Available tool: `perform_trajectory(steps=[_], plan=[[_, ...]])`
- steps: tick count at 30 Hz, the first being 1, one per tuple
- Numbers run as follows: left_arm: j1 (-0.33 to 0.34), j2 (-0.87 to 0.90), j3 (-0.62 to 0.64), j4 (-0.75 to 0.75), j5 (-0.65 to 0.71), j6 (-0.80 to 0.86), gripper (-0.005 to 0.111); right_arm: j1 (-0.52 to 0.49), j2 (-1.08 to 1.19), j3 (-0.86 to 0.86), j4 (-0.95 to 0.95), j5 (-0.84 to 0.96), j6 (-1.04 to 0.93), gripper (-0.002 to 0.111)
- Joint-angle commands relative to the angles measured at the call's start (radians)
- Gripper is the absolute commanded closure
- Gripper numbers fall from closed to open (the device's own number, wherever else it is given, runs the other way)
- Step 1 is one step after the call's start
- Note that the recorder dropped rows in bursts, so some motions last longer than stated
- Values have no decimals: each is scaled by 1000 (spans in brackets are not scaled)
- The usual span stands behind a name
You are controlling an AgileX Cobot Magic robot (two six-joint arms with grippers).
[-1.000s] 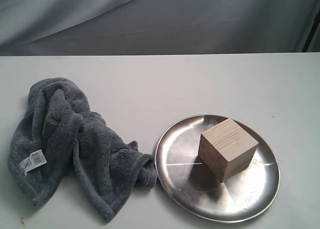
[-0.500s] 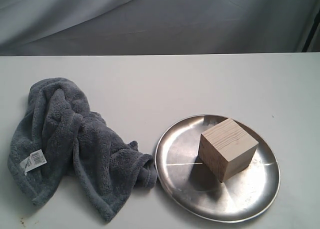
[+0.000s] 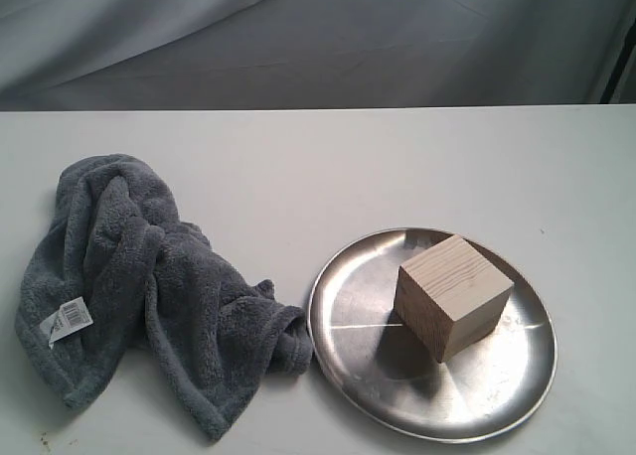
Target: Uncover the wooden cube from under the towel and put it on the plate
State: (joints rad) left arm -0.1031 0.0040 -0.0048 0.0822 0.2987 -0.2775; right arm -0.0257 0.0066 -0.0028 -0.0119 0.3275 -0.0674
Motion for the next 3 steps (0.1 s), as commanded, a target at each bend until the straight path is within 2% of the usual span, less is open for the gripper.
perform_trajectory(steps=[1,3], plan=[[-5,-4,5,-5,-9,-2,107,-7,-7,3,-2,0,-4,108],[-5,-4,5,-5,-9,-2,107,-7,-7,3,-2,0,-4,108]])
